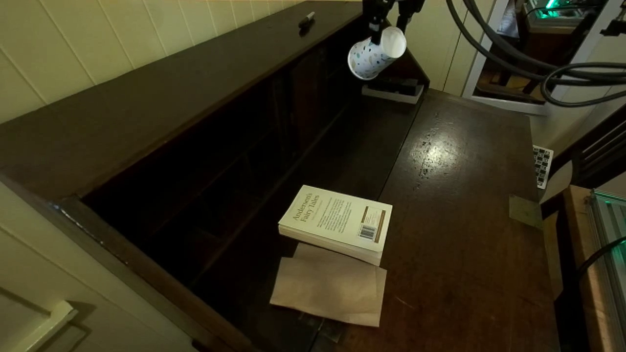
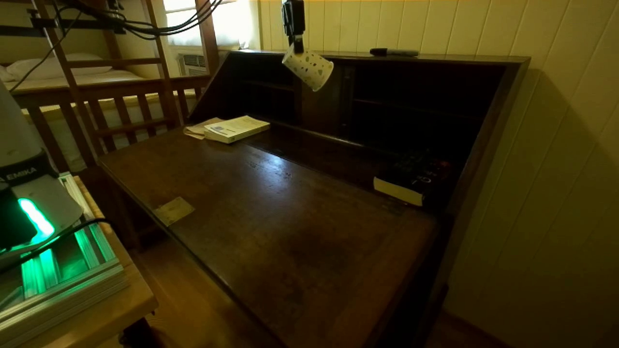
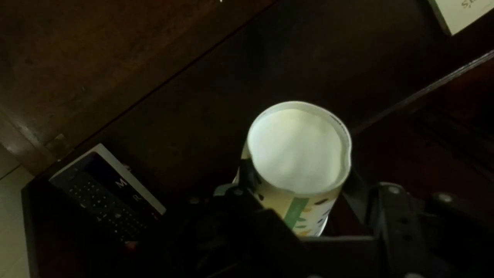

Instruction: Place the cup on the top shelf

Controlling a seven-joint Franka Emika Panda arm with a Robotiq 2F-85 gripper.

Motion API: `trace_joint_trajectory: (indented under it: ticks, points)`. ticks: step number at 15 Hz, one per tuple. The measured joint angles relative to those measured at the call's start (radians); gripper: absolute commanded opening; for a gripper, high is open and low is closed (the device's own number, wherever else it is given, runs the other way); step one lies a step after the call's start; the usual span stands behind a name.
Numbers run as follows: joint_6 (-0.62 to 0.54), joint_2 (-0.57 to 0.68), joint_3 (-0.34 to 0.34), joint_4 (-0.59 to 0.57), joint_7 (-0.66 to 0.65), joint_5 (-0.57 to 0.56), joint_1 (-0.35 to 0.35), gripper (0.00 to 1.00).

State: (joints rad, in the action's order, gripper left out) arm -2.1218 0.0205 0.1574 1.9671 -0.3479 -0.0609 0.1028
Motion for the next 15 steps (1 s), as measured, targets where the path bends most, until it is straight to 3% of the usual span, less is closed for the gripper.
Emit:
trace_joint_trajectory:
  ticks: [10,15]
  points:
    - [-0.299,0.0,-0.02,0.013,0.008,-0.041,-0.003,0.34]
    - [-0.394,-0.01,-0.026,0.038,0.029,-0.053,-0.003,0.34]
